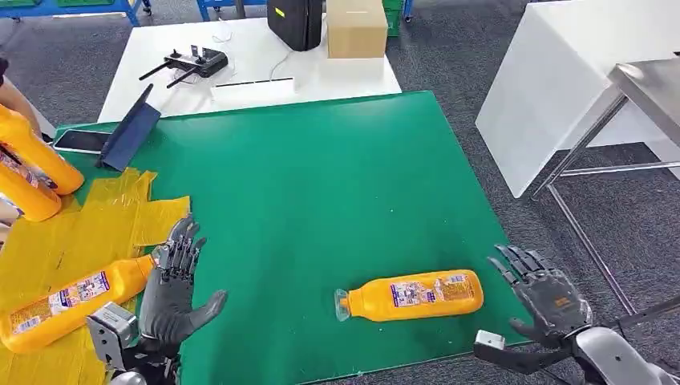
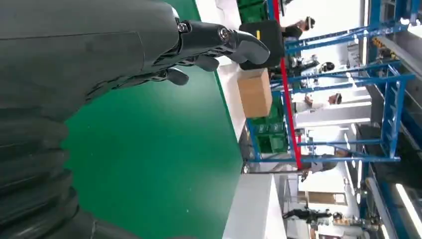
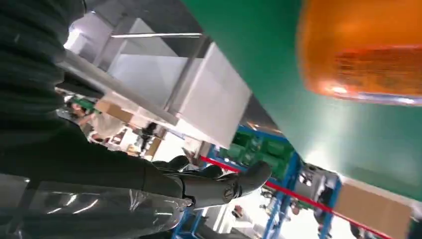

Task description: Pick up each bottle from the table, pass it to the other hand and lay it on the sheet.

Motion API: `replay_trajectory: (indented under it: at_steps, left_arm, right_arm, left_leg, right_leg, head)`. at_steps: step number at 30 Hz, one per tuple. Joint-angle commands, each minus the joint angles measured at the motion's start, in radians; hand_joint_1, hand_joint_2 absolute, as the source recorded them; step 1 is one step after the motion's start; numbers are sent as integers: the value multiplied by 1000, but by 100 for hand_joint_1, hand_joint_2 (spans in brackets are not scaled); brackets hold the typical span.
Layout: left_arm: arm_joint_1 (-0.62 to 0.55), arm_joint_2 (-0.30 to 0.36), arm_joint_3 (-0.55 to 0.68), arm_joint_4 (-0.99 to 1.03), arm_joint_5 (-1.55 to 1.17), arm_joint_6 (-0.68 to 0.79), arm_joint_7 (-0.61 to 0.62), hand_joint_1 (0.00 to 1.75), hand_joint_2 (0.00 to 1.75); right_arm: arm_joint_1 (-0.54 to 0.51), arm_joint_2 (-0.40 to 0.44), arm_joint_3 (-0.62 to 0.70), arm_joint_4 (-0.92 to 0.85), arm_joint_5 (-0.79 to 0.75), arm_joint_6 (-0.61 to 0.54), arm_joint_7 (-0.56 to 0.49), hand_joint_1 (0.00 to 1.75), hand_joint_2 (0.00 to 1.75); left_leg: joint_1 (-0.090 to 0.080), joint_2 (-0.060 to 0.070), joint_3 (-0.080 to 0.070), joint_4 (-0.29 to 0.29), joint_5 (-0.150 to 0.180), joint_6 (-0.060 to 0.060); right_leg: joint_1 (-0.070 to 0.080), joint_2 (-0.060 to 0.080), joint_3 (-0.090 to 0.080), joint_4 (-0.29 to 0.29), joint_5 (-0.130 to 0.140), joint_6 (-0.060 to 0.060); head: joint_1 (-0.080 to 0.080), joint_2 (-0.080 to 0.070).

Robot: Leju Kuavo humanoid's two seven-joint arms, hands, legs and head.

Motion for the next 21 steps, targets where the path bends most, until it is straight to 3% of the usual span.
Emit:
replay_trajectory:
  at_steps: [1,4,10,16,21]
  left_arm:
    - [-47,39,-70,100,19,-10,6,0,175]
    - [-49,33,-72,101,30,-10,15,0,175]
    - [-64,27,-86,111,34,-15,15,0,175]
    - [-78,26,-96,114,33,-23,16,0,175]
    - [-81,26,-96,114,33,-24,16,0,175]
  right_arm:
    - [-213,91,54,361,-15,66,-61,0,175]
    - [-307,185,132,515,78,-2,-49,0,175]
    - [-387,265,217,600,98,-27,-62,0,175]
    - [-429,340,267,648,93,-58,-79,0,175]
    - [-432,350,273,651,93,-57,-79,0,175]
  left_leg:
    - [2,0,5,-2,0,-1]
    - [3,-1,8,-4,1,-2]
    - [3,1,7,-3,0,-1]
    - [4,1,7,-1,1,-1]
    - [5,-1,8,-1,1,-1]
  right_leg:
    - [2,3,5,-4,2,0]
    - [3,4,8,-7,3,-1]
    - [3,5,6,-4,2,-1]
    - [4,3,5,-2,1,0]
    - [5,3,8,-3,1,-1]
  head:
    - [0,0]
    - [0,0]
    - [0,0]
    - [0,0]
    - [0,0]
